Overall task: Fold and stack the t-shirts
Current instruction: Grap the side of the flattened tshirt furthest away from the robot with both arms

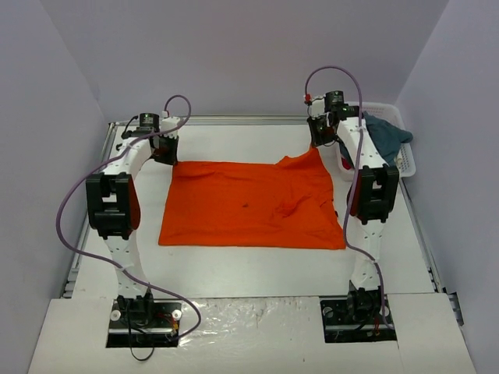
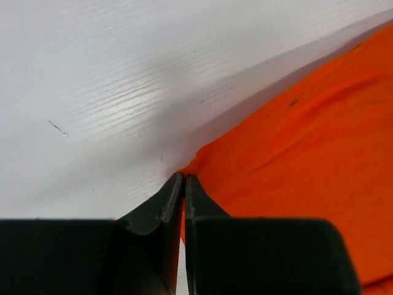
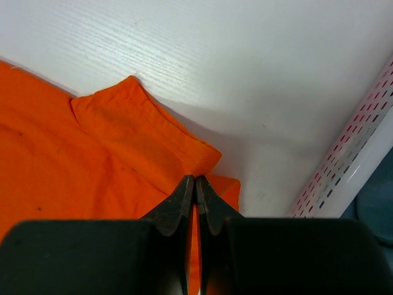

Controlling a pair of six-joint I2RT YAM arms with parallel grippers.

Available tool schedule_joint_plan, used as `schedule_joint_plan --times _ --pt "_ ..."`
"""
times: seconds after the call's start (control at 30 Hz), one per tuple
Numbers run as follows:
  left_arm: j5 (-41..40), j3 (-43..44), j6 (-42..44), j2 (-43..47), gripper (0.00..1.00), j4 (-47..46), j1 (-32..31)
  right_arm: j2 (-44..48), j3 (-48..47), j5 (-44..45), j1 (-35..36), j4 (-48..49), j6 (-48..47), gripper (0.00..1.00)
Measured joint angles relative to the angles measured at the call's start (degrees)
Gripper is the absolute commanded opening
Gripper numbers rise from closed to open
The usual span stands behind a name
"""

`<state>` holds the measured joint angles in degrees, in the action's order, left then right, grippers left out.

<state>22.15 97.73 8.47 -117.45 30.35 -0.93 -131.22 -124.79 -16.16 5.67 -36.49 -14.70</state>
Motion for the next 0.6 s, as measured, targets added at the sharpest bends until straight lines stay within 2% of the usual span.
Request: schedule_joint_plan --times 0.37,0.6 --pt "4.1 -6.5 1.4 6.1 0.02 -0.2 0.8 9.2 8.4 -1.1 0.0 -0.8 -0.9 0.00" --pt "6.7 -9.7 2.6 9.3 0.02 -0.2 4.4 14.6 14.3 -1.3 0.0 -1.5 -1.6 0.00"
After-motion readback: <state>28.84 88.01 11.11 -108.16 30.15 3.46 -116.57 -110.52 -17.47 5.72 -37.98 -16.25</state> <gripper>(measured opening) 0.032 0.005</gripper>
